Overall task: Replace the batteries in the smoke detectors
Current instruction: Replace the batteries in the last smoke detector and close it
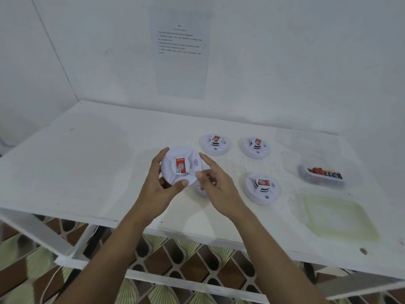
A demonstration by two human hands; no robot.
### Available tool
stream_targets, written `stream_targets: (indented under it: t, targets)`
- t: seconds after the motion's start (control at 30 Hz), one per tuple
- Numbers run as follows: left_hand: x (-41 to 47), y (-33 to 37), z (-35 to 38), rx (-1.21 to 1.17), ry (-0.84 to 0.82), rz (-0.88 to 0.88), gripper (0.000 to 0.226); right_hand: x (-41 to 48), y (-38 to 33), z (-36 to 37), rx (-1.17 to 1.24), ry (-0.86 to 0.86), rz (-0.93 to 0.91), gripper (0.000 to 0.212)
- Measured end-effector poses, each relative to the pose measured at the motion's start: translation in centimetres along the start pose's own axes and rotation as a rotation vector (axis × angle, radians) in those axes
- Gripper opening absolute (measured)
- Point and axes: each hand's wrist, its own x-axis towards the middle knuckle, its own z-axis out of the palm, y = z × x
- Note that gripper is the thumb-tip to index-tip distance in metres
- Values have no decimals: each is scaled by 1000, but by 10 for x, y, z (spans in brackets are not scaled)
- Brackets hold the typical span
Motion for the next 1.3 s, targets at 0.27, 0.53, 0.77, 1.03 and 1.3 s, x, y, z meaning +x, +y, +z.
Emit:
stream_targets:
  t: [0.27, 0.53, 0.77, 1.03, 1.3]
  targets:
    - [-1, -2, -8, 22, -2, -9, 77, 0, -1, 9, -2, -4, 11, 48]
    - [-3, -2, -13, 27, -2, -24, 78, -1, -5, 12, 27, -6, 8, 47]
    - [2, 4, -18, -52, -25, -82, 52, 6, -7, 3, 52, 1, 13, 39]
    - [20, 6, -15, 91, 60, -67, 43, 24, -5, -5, 103, -39, 23, 44]
    - [40, 16, -9, 147, 117, -61, 44, 54, 1, -14, 115, -47, 0, 43]
